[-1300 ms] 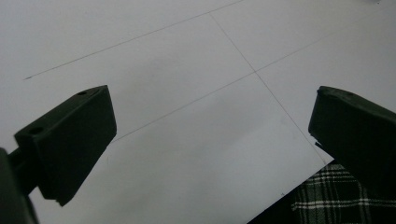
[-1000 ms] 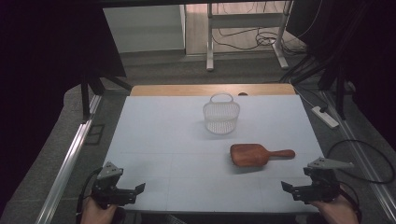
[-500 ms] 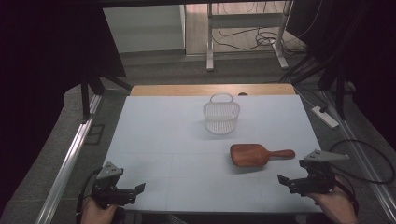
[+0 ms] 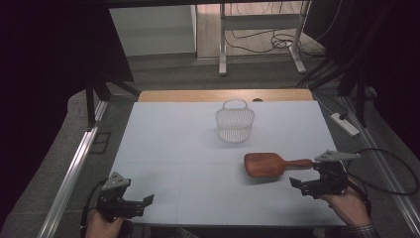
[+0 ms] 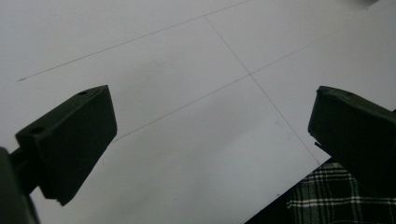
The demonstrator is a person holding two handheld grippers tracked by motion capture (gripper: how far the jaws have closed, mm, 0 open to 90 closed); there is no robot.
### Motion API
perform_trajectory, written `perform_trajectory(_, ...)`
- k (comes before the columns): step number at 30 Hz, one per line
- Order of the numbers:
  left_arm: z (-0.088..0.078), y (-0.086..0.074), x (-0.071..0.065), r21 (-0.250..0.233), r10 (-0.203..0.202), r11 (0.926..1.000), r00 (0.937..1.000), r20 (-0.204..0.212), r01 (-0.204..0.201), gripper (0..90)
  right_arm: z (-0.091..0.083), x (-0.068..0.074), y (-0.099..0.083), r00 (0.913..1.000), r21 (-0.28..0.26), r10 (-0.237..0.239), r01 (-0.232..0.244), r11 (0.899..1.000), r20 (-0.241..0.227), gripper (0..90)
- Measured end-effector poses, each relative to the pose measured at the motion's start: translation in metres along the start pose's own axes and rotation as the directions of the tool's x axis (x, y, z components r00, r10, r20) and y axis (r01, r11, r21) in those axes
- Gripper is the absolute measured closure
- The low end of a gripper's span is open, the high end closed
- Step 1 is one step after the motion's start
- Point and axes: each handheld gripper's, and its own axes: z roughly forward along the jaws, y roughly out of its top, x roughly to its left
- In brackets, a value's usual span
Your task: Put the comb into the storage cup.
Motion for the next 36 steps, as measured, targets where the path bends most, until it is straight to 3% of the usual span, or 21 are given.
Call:
perform_trajectory(14, -0.001, -0.001, 0.002, -0.012, -0.005, 0.9999, 0.9998, 0.018, 0.006, 1.5, 0.017, -0.001, 0.016, 0.9997, 0.026, -0.022, 0.022, 0.999, 0.008, 0.0)
perform_trajectory(36, 0.0, 0.0, -0.001, 0.0, 0.01, 1.0, 0.9999, 0.009, -0.01, 1.5, 0.048, -0.009, 0.05, 0.9991, 0.082, -0.035, 0.033, 0.996, 0.026, 0.0)
